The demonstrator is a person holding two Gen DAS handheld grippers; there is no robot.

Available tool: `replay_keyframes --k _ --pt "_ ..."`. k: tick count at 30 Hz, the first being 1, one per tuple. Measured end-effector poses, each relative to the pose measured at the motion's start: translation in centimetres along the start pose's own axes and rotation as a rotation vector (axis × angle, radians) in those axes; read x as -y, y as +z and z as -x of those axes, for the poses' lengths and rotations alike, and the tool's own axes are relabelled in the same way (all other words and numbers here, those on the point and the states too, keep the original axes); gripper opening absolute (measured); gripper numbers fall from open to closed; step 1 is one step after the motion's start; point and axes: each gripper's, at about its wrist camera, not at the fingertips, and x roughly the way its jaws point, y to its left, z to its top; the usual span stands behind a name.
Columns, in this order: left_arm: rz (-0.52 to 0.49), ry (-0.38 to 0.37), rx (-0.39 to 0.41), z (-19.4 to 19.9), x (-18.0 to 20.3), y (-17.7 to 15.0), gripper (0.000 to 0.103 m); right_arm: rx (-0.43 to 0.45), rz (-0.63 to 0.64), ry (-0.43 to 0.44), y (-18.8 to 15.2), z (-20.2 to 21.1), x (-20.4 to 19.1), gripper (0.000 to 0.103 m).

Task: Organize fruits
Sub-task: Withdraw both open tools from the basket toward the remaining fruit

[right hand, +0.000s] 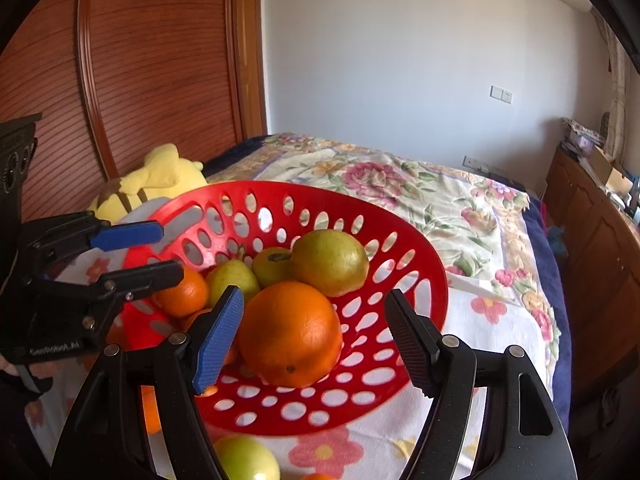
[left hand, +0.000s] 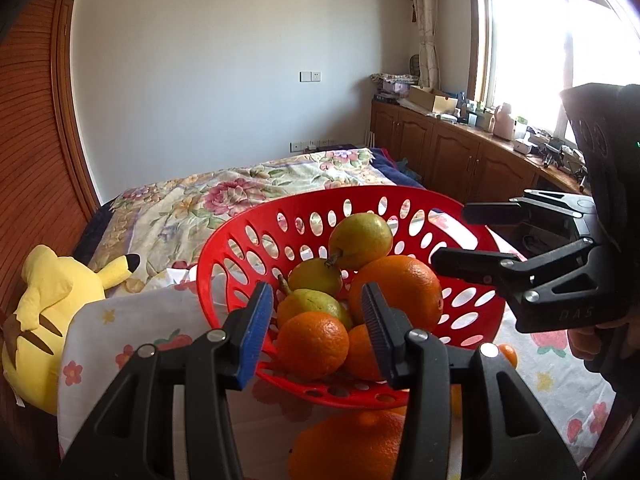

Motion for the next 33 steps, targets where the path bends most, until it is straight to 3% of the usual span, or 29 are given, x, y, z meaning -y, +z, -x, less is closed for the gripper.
replay_keyframes --k 33 --pt "0.007 0.008 0.057 10.6 3.7 -5.3 0.056 0.079 -0.013 0.006 -5.9 10.5 -5.4 0.075"
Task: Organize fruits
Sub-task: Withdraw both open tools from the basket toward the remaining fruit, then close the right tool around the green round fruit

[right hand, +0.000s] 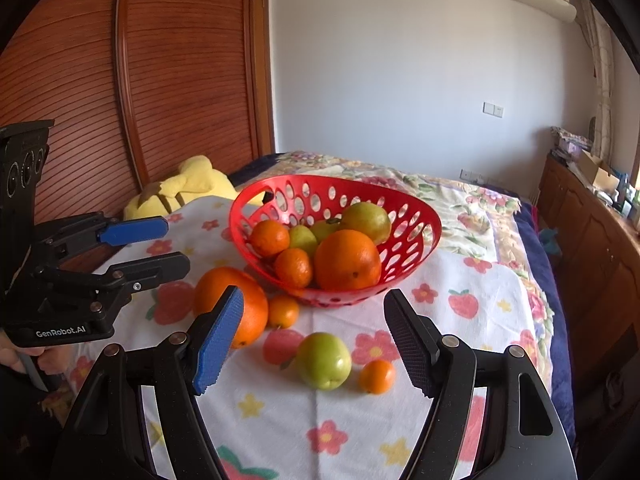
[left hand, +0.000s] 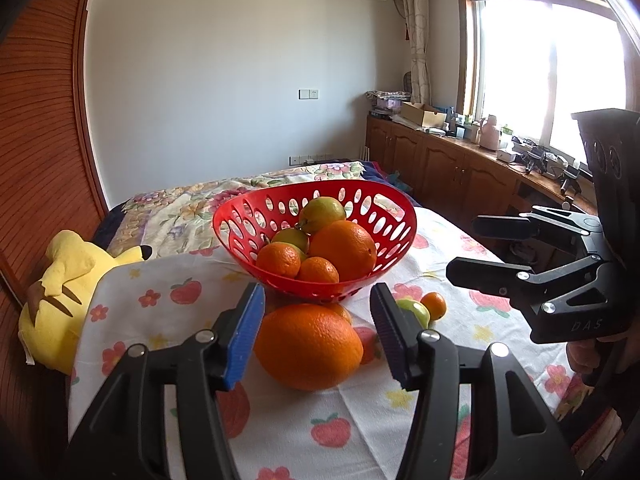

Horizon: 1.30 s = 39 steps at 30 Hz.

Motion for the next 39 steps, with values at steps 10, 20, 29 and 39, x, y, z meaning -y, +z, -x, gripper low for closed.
replay_keyframes --k 10,20,29,39 --pt "0.023 0.017 -0.018 0.3 0.2 -2.6 0.062 -0.018 -0.015 0.001 -2.1 0.8 -0.7 0.075" --pt "0.045 0.026 -0.046 -1.1 -0.3 -4.4 0.069 -0.073 -0.018 0.004 -3.9 -1.8 -0.7 0.07" --pt "0.066 0.031 -0.078 -2.7 -0.7 -5.5 0.069 -0.139 -0.002 -0.021 -4.4 -5.9 -0.2 0.066" --pt "0.064 0.033 -0.089 -2.9 -0.8 -5.8 0.069 -0.194 -0.013 -0.027 -4.8 -8.5 0.8 0.066"
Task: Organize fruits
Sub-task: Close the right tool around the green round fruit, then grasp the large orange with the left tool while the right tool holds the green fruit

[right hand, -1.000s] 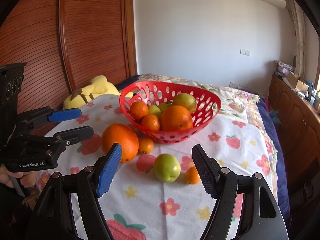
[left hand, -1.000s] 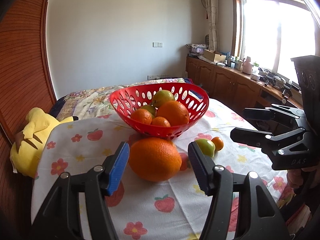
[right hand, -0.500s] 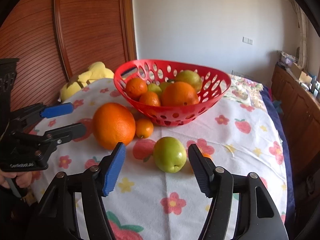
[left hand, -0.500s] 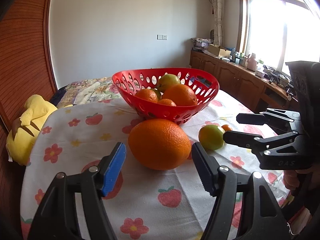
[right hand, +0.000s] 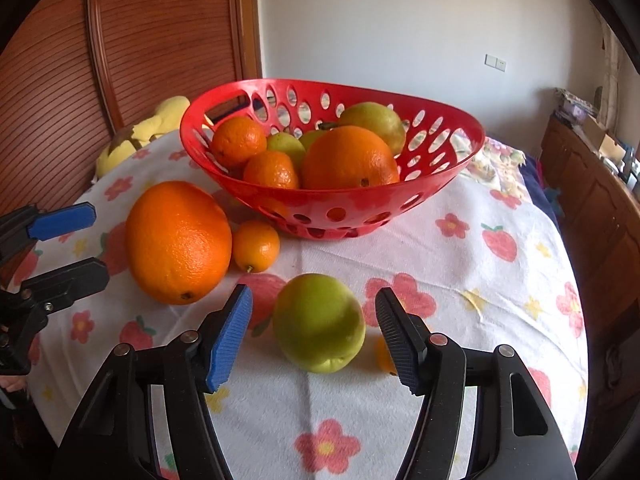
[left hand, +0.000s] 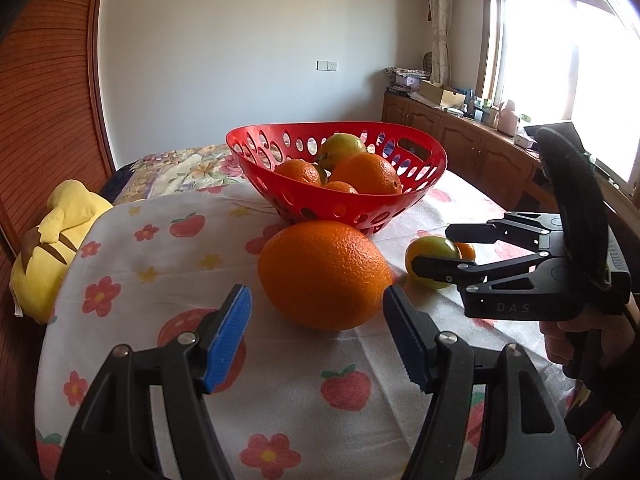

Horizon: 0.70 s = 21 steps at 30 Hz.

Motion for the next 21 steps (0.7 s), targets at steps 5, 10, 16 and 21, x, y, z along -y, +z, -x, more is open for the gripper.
replay_keyframes --k 5,10,16,21 --pt "-0.001 0.0 0.0 0.0 0.1 0.0 0.069 -0.03 0.004 -0.006 -0.4 -1.0 0.0 0.066" --pt "-0.004 0.002 -0.006 -0.2 0.1 -0.1 0.069 -0.052 0.032 -0.034 -0.6 -1.8 -0.3 0.057" --pt "-0.004 0.006 -0.016 -0.6 0.1 0.0 0.069 -0.05 0.048 -0.042 -0.5 -1.8 -0.5 0.052" --pt "0.006 0.005 -0.008 -0.8 0.0 0.4 0.069 -0.038 0.028 -0.028 -1.1 -1.2 -0.3 0.052"
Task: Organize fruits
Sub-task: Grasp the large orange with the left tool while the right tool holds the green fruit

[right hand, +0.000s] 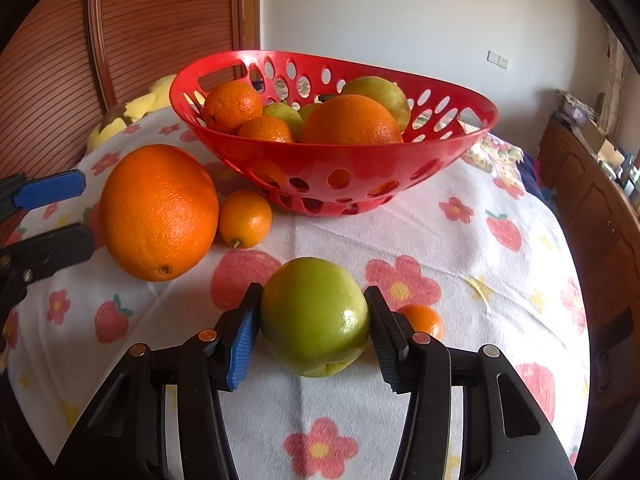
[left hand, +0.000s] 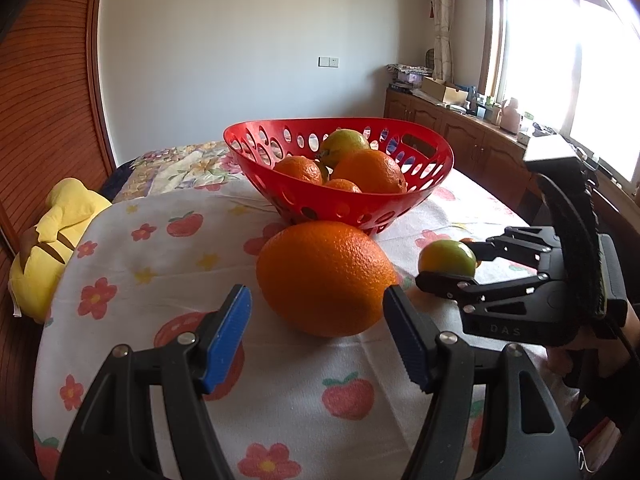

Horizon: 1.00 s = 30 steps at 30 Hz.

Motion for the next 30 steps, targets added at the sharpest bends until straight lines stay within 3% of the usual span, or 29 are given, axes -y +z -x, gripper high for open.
replay_keyframes --k 18,30 --pt "-0.015 0.008 -0.024 -2.4 0.4 2.0 0.071 0.071 -0.075 0.074 -2.4 3.6 0.3 0.052" --pt "-0.053 0.029 -0.049 -3.9 1.1 2.5 0.08 0.048 -0.066 0.076 -3.8 3.5 -0.5 0.052"
